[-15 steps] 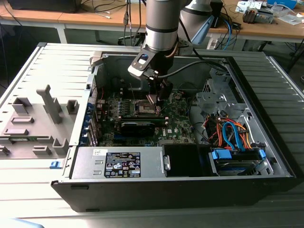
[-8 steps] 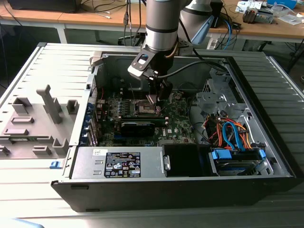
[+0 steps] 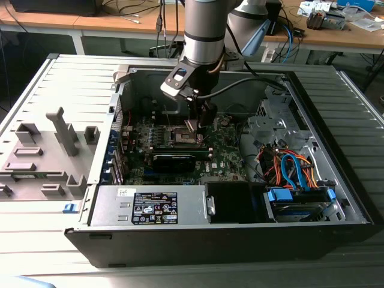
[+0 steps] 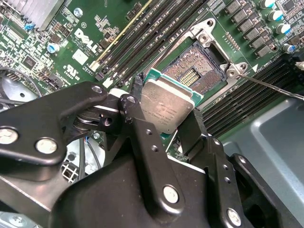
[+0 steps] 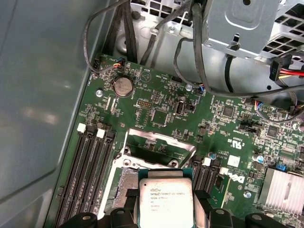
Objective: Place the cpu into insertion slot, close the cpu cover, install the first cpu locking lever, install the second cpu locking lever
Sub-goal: 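Place the cpu into insertion slot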
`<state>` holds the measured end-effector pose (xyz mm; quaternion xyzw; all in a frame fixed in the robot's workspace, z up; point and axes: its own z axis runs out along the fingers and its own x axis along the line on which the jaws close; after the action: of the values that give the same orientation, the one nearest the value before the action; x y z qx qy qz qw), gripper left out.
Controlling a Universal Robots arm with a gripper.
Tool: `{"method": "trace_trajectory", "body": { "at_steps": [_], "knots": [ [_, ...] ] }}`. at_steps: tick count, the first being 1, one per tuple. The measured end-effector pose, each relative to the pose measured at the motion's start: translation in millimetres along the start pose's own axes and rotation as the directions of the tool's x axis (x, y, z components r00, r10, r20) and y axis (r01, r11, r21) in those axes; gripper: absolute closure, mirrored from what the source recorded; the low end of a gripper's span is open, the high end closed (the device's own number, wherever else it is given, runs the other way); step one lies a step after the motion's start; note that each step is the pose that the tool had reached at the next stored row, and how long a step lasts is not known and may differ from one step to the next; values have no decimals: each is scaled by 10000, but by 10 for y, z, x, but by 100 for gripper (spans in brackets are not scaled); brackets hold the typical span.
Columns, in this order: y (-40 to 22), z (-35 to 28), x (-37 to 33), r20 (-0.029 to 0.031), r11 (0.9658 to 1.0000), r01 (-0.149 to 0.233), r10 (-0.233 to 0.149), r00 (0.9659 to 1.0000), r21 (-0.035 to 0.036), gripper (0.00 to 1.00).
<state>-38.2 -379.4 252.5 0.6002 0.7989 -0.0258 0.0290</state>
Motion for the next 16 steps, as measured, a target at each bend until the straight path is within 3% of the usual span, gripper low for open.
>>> {"method": "trace_trajectory", "body": {
  "at_steps": [16],
  "knots": [
    [0,1,0,0,9999,-104,104,9999,9,45]
  ]
}}
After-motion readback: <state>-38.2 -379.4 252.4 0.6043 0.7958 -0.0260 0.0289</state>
